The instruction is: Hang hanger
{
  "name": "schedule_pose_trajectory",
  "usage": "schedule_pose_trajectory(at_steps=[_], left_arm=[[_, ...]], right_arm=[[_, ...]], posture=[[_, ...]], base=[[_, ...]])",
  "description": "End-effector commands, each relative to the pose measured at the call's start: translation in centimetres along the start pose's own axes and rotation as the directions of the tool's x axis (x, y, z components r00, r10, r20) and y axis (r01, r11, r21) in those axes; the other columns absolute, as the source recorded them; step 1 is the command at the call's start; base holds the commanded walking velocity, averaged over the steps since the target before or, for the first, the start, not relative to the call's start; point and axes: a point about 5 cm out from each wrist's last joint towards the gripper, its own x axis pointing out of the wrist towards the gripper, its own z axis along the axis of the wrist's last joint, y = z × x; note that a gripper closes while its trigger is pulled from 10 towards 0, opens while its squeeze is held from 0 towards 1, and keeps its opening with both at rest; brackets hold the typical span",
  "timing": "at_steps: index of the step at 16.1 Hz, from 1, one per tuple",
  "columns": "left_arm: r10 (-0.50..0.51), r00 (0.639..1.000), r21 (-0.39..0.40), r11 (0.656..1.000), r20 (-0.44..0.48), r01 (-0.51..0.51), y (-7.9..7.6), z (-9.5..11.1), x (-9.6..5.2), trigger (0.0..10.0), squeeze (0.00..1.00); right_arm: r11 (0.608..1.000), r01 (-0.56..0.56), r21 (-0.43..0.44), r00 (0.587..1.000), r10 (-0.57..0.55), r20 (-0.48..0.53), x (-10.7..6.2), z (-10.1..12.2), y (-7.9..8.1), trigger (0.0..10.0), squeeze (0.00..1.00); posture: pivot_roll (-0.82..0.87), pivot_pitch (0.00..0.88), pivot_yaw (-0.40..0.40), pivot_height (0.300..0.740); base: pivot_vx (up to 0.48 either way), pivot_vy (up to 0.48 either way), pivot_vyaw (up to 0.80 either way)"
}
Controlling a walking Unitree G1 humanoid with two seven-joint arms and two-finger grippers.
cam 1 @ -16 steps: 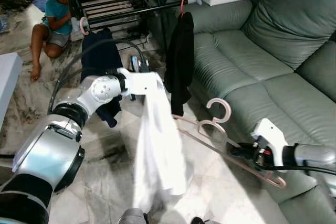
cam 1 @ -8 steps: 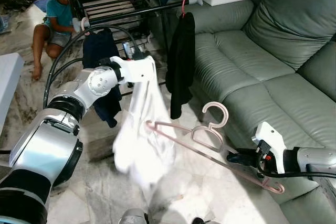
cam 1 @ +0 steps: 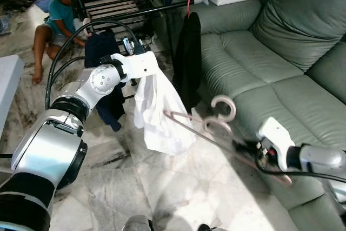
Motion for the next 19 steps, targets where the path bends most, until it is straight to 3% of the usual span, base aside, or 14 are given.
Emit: schedule_pose_trajectory(at_steps=[1,5,11,16,19], left_arm=[[0.029,0.999,-0.001,1.0,-0.017,-0.029,1.3,0.1,0.1,10.0,0.0],[-0.015,0.998,-0.066,0.998,-0.062,0.011,-0.5,-0.4,0.3,10.0,0.0],[-0.022,0.99,-0.044,0.999,-0.141,0.016,-1.7,-0.9,0.5,10.0,0.0],[-0.025,0.99,-0.042,0.999,-0.142,0.019,-1.8,-0.9,0.6,10.0,0.0],[-0.038,0.993,-0.05,0.998,-0.11,0.033,-1.3,-0.4,0.6,10.0,0.0]], right_arm=[[0.999,0.046,-0.029,0.998,-0.045,0.038,-0.2,0.8,-0.8,10.0,0.0],[0.999,0.034,-0.042,0.994,-0.03,0.106,0.1,2.0,-0.6,10.0,0.0],[0.998,-0.062,-0.021,0.986,0.064,0.152,-0.3,2.8,0.2,10.0,0.0],[0.989,-0.151,-0.004,0.976,0.149,0.156,-0.5,2.9,1.2,10.0,0.0],[0.999,-0.051,-0.018,0.992,0.053,0.117,0.0,2.1,0.2,10.0,0.0]], posture=[[-0.02,0.0,0.068,0.74],[-0.02,0.0,0.068,0.74],[-0.04,0.0,0.07,0.74],[-0.03,0.0,0.069,0.74],[-0.03,0.0,0.069,0.74]], base=[[0.0,0.0,0.0],[0.0,0.0,0.0],[0.0,0.0,0.0],[0.0,0.0,0.0],[0.0,0.0,0.0]])
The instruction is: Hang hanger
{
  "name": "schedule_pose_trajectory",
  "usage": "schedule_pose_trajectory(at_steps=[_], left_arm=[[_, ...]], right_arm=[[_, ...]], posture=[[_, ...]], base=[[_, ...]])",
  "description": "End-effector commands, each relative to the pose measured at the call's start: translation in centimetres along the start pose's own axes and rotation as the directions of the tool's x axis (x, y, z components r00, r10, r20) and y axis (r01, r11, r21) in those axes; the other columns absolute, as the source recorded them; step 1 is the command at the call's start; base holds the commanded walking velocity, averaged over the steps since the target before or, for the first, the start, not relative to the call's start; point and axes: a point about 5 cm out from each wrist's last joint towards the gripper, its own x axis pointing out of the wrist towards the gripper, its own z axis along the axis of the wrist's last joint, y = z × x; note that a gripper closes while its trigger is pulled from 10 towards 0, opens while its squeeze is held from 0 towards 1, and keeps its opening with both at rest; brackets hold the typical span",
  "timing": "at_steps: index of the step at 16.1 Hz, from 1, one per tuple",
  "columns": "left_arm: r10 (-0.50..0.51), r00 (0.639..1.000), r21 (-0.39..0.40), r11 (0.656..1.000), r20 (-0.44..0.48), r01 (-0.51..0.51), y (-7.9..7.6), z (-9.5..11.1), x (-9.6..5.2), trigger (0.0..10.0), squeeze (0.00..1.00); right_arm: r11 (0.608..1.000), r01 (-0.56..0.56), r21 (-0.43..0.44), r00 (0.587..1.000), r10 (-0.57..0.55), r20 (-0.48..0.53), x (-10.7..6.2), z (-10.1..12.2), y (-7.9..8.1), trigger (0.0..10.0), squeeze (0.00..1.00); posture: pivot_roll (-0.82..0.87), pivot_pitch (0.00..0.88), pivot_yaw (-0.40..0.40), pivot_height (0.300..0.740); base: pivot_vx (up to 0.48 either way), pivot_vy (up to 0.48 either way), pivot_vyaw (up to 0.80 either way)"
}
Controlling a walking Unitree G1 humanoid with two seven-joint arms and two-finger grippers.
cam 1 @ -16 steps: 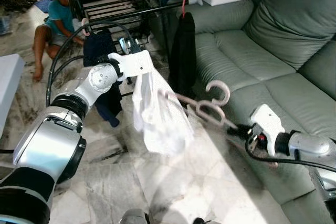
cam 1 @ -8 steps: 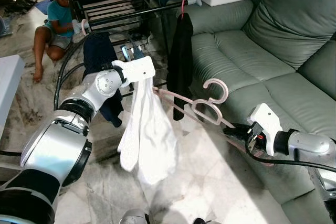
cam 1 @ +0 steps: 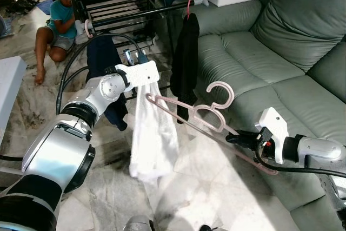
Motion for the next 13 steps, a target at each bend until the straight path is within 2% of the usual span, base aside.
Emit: schedule_pose_trajectory(at_steps=[1,3,5,7,8,11,13], left_arm=[[0.034,0.998,-0.01,0.999,0.049,-0.034,1.6,0.8,-0.1,10.0,0.0],[0.045,0.997,-0.019,0.999,0.059,-0.044,2.0,0.7,-0.3,10.0,0.0],[0.071,0.997,-0.015,0.997,0.028,-0.07,2.0,-0.2,-0.6,10.0,0.0],[0.112,0.993,0.003,0.994,-0.028,-0.112,1.7,-1.2,-0.9,10.0,0.0],[0.102,0.994,-0.003,0.995,-0.042,-0.102,1.5,-1.4,-0.9,10.0,0.0],[0.049,0.998,-0.003,0.999,-0.047,-0.049,0.9,-1.6,-0.9,10.0,0.0],[0.036,0.998,0.003,0.999,-0.043,-0.036,0.6,-1.5,-0.9,10.0,0.0]], right_arm=[[0.997,0.07,-0.035,0.997,-0.071,-0.024,0.2,-0.2,-0.8,10.0,0.0],[0.998,0.057,-0.019,0.998,-0.057,-0.009,0.3,-0.2,-0.6,10.0,0.0],[1.0,0.003,0.0,1.0,-0.003,0.016,0.1,0.3,0.0,10.0,0.0],[0.997,-0.071,0.02,0.993,0.068,0.099,-0.8,1.9,0.4,10.0,0.0],[0.999,-0.036,0.005,0.995,0.036,0.098,-1.1,2.1,-0.1,10.0,0.0],[0.997,0.043,-0.06,0.999,-0.043,0.014,-2.4,1.7,-1.7,10.0,0.0],[0.996,0.056,-0.072,0.998,-0.059,-0.039,-2.8,1.5,-2.1,10.0,0.0]], posture=[[-0.03,0.0,0.068,0.74],[-0.03,0.0,0.067,0.74],[-0.03,0.0,0.067,0.74],[-0.03,0.0,0.066,0.74],[-0.03,0.0,0.066,0.74],[-0.04,0.0,0.067,0.74],[-0.04,0.0,0.067,0.74]], base=[[0.0,0.0,0.0],[0.0,0.0,0.0],[0.0,0.0,0.0],[0.0,0.0,0.0],[0.0,0.0,0.0],[0.0,0.0,0.0],[0.0,0.0,0.0]])
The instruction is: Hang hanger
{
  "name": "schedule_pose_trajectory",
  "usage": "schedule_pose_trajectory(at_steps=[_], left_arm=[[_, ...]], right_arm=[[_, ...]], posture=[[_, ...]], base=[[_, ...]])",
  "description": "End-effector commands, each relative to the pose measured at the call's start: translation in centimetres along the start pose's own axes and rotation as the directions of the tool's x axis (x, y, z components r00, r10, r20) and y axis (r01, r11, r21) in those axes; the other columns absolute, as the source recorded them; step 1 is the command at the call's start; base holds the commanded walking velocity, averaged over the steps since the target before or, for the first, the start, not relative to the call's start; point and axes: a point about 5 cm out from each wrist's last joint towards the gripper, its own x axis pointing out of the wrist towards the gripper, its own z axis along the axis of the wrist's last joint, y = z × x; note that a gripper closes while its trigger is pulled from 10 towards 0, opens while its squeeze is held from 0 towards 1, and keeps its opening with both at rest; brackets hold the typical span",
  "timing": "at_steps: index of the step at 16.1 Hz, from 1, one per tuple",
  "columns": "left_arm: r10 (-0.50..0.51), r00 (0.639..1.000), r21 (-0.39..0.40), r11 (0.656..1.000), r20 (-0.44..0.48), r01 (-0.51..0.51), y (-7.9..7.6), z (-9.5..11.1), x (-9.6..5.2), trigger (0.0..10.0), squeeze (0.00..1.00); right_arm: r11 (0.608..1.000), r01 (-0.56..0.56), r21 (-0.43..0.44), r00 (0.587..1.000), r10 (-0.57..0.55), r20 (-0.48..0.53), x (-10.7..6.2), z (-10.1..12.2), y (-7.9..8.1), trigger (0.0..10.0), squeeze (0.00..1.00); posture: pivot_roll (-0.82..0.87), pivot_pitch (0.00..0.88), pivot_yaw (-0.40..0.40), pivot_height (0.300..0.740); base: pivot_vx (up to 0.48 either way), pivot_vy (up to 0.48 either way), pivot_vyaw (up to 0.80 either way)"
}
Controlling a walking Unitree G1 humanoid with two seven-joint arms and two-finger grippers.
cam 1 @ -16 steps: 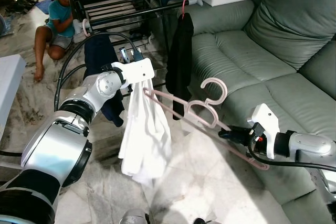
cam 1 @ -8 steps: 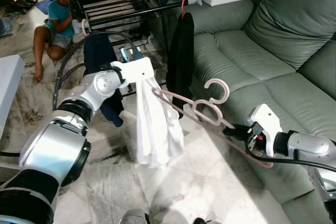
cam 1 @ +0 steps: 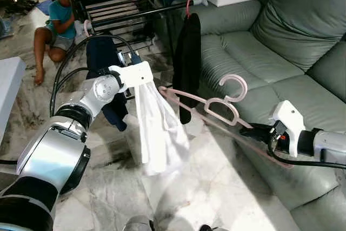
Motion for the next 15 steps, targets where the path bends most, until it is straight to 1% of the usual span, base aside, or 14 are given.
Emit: schedule_pose_trajectory(at_steps=[1,4,5,9,15], left_arm=[[0.016,1.0,0.004,1.0,-0.003,-0.016,0.6,-0.2,-0.2,10.0,0.0],[0.009,1.0,-0.004,1.0,0.013,-0.009,0.7,0.1,-0.1,10.0,0.0],[0.008,0.999,-0.015,1.0,0.036,-0.008,0.9,0.6,0.0,10.0,0.0],[0.007,0.997,-0.021,1.0,0.076,-0.006,1.1,1.5,0.3,10.0,0.0],[-0.01,0.992,-0.039,0.999,0.128,0.015,1.1,2.5,0.5,10.0,0.0]], right_arm=[[1.0,0.007,-0.023,1.0,-0.007,-0.003,-0.3,0.6,-0.3,10.0,0.0],[0.999,-0.001,-0.032,1.0,0.001,-0.006,0.2,0.5,-0.2,10.0,0.0],[1.0,-0.01,-0.021,1.0,0.01,0.005,0.8,0.3,0.1,10.0,0.0],[0.999,-0.038,-0.005,0.999,0.038,0.012,1.9,0.0,0.7,10.0,0.0],[1.0,-0.023,-0.011,1.0,0.023,0.008,2.5,-0.3,0.4,10.0,0.0]], posture=[[-0.04,0.0,0.069,0.74],[-0.04,0.0,0.069,0.74],[-0.03,0.0,0.07,0.74],[-0.03,0.0,0.069,0.74],[-0.03,0.0,0.066,0.74]], base=[[0.0,0.0,0.0],[0.0,0.0,0.0],[0.0,0.0,0.0],[0.0,0.0,0.0],[0.0,0.0,0.0]])
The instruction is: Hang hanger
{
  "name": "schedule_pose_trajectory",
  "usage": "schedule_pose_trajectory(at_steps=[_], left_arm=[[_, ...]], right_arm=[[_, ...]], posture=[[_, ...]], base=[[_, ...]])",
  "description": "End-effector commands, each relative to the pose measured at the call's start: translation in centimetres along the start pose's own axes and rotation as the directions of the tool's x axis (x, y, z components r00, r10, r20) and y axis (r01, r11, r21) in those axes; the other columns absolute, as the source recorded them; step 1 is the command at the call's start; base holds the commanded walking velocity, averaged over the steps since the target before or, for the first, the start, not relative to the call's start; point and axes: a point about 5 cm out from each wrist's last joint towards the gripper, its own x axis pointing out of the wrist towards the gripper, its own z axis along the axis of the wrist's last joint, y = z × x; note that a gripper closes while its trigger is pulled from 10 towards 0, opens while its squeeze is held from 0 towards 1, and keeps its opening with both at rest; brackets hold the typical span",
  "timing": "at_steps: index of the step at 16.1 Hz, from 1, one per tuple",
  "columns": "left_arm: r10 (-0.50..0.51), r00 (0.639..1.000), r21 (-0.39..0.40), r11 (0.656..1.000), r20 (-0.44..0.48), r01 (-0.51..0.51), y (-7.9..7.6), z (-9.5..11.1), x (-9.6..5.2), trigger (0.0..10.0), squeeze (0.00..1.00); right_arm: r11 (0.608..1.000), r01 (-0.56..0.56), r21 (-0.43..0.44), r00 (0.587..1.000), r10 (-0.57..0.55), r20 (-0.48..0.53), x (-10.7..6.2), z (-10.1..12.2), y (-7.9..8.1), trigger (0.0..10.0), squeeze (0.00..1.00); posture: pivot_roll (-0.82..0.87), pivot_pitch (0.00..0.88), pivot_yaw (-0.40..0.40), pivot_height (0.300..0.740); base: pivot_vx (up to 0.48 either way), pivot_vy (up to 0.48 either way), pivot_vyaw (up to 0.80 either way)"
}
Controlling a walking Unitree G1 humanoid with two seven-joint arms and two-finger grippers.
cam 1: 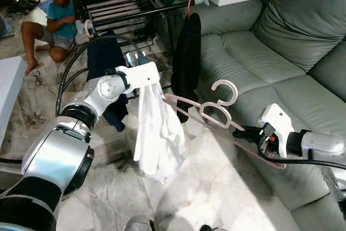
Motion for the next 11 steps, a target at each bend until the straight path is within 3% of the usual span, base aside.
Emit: schedule_pose_trajectory(at_steps=[1,3,4,5,11], left_arm=[[0.045,0.997,0.005,0.999,0.057,-0.046,1.6,1.2,0.1,10.0,0.0],[0.071,0.994,-0.041,0.997,0.086,-0.067,2.2,1.9,0.2,10.0,0.0],[0.113,0.983,-0.235,0.969,0.147,-0.076,3.2,3.3,0.7,10.0,0.0],[0.14,0.971,-0.376,0.925,0.194,-0.059,3.8,4.4,1.0,10.0,0.0],[0.217,0.928,-0.502,0.864,0.303,-0.038,6.0,7.6,1.1,10.0,0.0]], right_arm=[[1.0,-0.004,-0.009,1.0,0.005,0.017,0.4,0.4,0.0,10.0,0.0],[1.0,0.017,-0.005,1.0,-0.017,0.004,0.8,0.1,-0.2,10.0,0.0],[0.999,0.041,0.035,0.999,-0.04,-0.015,1.4,-0.7,-0.4,10.0,0.0],[0.995,0.062,0.077,0.998,-0.061,-0.02,1.9,-1.3,-0.3,10.0,0.0],[0.967,0.157,0.199,0.986,-0.144,-0.08,3.3,-3.5,-0.4,10.0,0.0]], posture=[[-0.02,0.0,0.064,0.74],[-0.02,0.0,0.061,0.74],[-0.02,0.0,0.056,0.74],[-0.02,0.0,0.053,0.74],[-0.02,0.0,0.047,0.74]], base=[[0.0,0.0,0.0],[0.0,0.0,0.0],[0.0,0.0,0.0],[0.0,0.0,0.0],[0.0,0.0,0.0]])
